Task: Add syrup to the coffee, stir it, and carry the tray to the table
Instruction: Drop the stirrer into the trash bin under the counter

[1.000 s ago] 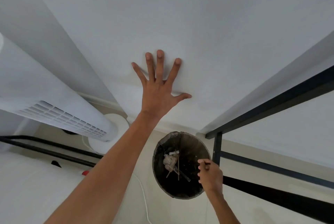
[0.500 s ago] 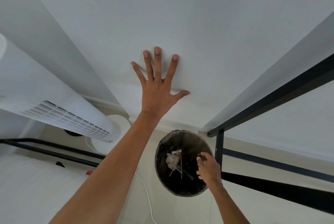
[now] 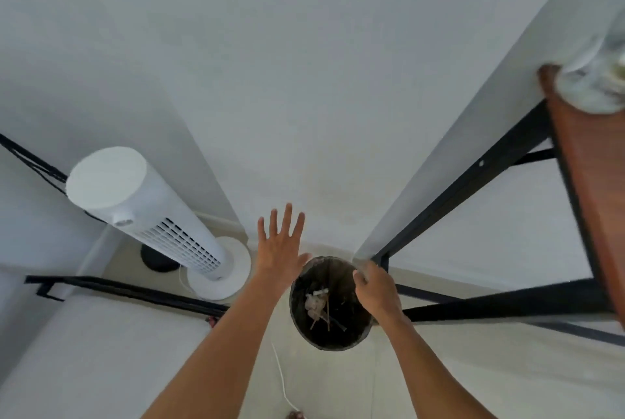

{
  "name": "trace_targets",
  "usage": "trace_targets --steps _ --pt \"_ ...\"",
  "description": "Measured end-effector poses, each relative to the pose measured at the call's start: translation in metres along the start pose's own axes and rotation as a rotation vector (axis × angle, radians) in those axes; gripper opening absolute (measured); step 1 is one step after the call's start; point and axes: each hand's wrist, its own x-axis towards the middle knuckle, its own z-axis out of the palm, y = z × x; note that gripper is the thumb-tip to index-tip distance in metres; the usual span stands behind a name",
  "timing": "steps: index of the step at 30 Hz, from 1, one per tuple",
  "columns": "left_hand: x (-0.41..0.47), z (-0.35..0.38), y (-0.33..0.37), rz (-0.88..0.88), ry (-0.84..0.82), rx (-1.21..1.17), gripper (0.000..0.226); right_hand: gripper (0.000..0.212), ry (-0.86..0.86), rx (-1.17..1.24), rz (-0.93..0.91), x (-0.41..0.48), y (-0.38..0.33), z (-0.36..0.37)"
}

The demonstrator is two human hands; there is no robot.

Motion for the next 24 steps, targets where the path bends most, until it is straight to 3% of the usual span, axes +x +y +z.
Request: trace_targets --steps 2,5,10,15,19,24 --pt "-0.043 -0.020 -0.010 -0.028 -0.178 -0.043 0.076 0.048 0.011 0.031 -0.023 -0.036 -0.029 -0.039" --pt "-0.098 -0.069 -0.021 -0.038 -0.250 -0.014 0.075 0.057 0.032 0.009 -0.091 -0.090 -0.068 -0.095" --pt "-0.152 -0.157 -0.014 -0.066 -0.072 -0.158 0.078 0.070 0.115 -0.113 -0.246 -0.158 -0.125 -0.176" --pt "-0.176 -0.213 0.016 -0.046 0.098 -0.279 0.078 0.074 0.317 -0.148 -0.367 -0.194 -0.167 -0.252" --pt "-0.190 -0.257 0.046 0.002 0.191 -0.250 0.077 0.070 0.484 -0.154 -0.402 -0.216 -0.157 -0.306" --pt "-0.202 -0.296 0.107 0.096 0.261 -0.228 0.078 0.070 0.550 -0.156 -0.381 -0.238 -0.101 -0.355"
